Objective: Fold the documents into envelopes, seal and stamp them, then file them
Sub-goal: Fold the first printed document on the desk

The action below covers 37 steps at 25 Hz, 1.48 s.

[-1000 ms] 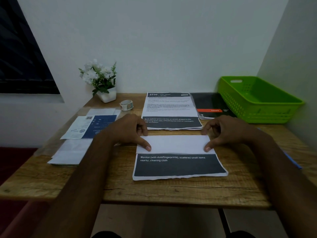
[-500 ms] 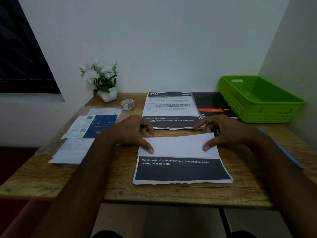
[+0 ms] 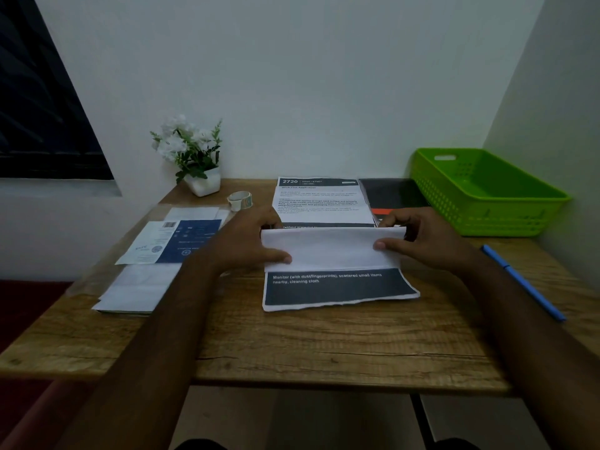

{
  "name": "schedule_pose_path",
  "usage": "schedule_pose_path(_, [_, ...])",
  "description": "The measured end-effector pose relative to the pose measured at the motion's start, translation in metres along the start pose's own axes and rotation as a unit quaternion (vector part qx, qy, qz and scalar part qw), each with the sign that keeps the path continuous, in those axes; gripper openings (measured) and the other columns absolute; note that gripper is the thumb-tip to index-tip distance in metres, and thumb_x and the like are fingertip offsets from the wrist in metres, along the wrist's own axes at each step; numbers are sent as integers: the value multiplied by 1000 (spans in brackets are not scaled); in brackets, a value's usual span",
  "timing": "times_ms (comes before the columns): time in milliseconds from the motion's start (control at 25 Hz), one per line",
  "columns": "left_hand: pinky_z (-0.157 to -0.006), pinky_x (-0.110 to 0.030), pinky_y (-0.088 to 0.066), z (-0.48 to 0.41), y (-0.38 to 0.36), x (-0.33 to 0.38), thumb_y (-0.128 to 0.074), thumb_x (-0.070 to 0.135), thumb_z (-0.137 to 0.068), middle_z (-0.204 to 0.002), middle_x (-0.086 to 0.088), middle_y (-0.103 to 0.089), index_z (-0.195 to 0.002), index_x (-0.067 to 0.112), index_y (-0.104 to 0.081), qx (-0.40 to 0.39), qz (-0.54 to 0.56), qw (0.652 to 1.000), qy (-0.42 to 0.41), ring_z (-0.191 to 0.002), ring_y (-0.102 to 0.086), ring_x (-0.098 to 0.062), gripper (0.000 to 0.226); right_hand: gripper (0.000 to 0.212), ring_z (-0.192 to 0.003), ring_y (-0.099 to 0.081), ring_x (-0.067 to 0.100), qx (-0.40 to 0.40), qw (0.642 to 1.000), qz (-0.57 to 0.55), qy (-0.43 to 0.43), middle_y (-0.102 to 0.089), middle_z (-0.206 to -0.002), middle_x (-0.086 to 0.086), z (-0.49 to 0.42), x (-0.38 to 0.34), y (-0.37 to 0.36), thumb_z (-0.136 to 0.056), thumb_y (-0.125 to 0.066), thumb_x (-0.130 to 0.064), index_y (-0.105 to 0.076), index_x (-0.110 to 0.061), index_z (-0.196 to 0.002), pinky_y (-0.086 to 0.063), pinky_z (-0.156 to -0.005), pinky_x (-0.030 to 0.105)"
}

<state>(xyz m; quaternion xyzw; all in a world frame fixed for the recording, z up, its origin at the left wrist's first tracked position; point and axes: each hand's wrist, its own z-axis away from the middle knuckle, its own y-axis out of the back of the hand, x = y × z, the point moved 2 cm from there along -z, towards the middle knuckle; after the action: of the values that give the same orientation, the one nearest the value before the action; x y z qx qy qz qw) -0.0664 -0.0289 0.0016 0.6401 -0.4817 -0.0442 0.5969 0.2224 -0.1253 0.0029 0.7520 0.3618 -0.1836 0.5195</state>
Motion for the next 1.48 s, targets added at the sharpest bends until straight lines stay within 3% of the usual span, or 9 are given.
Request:
schedule_pose_path(120, [-60,-13,-36,1,2,3,-84,21,-66,-77,8,-59,-72,23,-59,35,35,998,-27,-72,-50,-2,26,11,-69,-63,17,8,1000,-4,6,-71,-82,1,-1,-2,0,-74,-79,-10,-70,-9,-81,-48,-54,34])
schedule_pose_path(240, [-61,-19,-35,0,-1,4,-82,20,-67,-76,8,-60,-72,19,-62,5,30,1000,4,-72,-50,-2,21,13,-72,-65,1,-40,999,-33,-10,-72,-76,-7,1,-3,-2,-72,-80,-5,-70,-12,-78,-49,-59,18])
schedule_pose_path(360, [-62,-16,-38,1,-2,5,-83,18,-67,-80,9,-64,-76,19,-68,-47,26,998,14,-74,-53,5,17,11,-77,-69,9,-102,993,-34,-43,-74,-82,-4,5,-3,-3,-72,-80,-20,-74,-17,-81,-53,-71,24])
schedule_pose_path(480, [-64,-9,-41,5,-2,10,-82,33,-65,-88,10,-69,-80,25,-75,-127,43,991,-1,-84,-56,4,19,20,-89,-69,10,-127,990,-21,-49,-75,-92,-7,6,-7,-5,-78,-70,-35,-77,-20,-90,-52,-83,30])
schedule_pose_path(640, [-65,-11,-41,4,-4,12,-77,49,-62,-91,14,-68,-82,34,-74,-133,48,990,-5,-85,-56,2,24,14,-86,-64,1,-135,989,54,-28,-73,-93,-11,3,-9,-16,-79,-75,-33,-76,-28,-92,-51,-76,25])
schedule_pose_path(920, [-66,-18,-37,-3,-27,25,-75,57,-64,-89,22,-46,-110,31,-61,-161,-85,983,-40,-80,-44,1,55,57,-110,-48,3,-176,963,198,45,-54,-125,-15,-3,-33,-67,-77,-59,-65,-56,-36,-126,-42,-89,27])
schedule_pose_path(1080, [-65,-15,-34,-2,-24,25,-76,55,-63,-88,21,-44,-119,27,-59,-161,-101,981,-27,-80,-43,2,65,63,-102,-48,2,-167,958,229,52,-54,-119,-15,-4,-33,-62,-75,-58,-70,-56,-35,-127,-42,-84,26])
schedule_pose_path(1360, [-60,-12,-30,5,-23,24,-76,50,-67,-88,19,-45,-129,25,-54,-165,-71,984,2,-79,-43,0,71,74,-96,-48,-1,-175,955,234,-39,-50,-108,-19,10,-17,-23,-60,-60,-78,-57,-40,-124,-41,-77,22])
schedule_pose_path(1480, [-61,-16,-31,13,-22,17,-75,54,-67,-90,20,-42,-130,25,-52,-144,-70,987,26,-81,-42,-1,72,72,-100,-52,4,-148,958,235,-69,-55,-113,-16,29,-14,-7,-61,-64,-71,-60,-36,-123,-47,-84,30])
